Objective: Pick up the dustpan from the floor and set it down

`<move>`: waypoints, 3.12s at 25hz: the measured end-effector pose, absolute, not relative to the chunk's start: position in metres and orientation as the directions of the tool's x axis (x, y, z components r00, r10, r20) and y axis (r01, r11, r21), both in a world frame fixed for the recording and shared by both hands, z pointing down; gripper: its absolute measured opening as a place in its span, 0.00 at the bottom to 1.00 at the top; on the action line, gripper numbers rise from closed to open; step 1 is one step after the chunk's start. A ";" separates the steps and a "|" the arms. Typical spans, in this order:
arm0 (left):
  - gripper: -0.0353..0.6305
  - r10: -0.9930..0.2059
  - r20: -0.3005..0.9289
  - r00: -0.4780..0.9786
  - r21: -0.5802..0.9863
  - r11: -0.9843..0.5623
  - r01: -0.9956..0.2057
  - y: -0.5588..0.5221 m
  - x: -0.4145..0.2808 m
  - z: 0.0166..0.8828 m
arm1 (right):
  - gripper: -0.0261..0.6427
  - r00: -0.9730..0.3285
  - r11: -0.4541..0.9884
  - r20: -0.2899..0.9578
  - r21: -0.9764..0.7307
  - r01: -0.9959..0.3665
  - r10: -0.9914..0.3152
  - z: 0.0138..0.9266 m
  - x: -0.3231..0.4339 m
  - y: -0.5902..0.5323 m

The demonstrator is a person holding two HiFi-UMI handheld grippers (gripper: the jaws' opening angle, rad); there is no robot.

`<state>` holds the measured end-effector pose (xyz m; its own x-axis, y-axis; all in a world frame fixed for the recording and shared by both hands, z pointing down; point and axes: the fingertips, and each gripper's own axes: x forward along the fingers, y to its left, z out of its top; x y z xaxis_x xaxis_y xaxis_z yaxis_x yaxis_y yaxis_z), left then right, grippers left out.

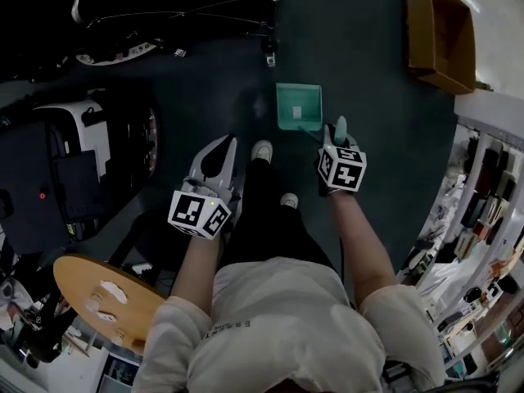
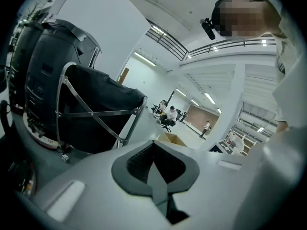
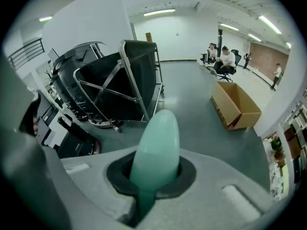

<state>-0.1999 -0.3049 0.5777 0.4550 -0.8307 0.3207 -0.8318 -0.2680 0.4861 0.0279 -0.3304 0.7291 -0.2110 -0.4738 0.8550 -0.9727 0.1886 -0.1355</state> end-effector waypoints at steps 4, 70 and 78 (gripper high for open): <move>0.08 -0.829 0.325 0.455 0.491 -0.263 -0.831 -0.322 -0.200 0.591 | 0.04 -0.210 0.195 0.857 -0.131 -0.972 -0.470 0.747 0.021 -0.342; 0.08 -0.848 0.093 0.522 0.364 -0.459 -0.811 0.181 -0.064 0.379 | 0.03 -0.451 0.411 0.319 -0.187 -0.892 -0.833 0.430 0.152 0.162; 0.08 -0.834 0.134 0.535 0.359 -0.463 -0.811 0.277 -0.050 0.377 | 0.03 -0.416 0.382 0.322 -0.165 -0.909 -0.850 0.411 0.147 0.255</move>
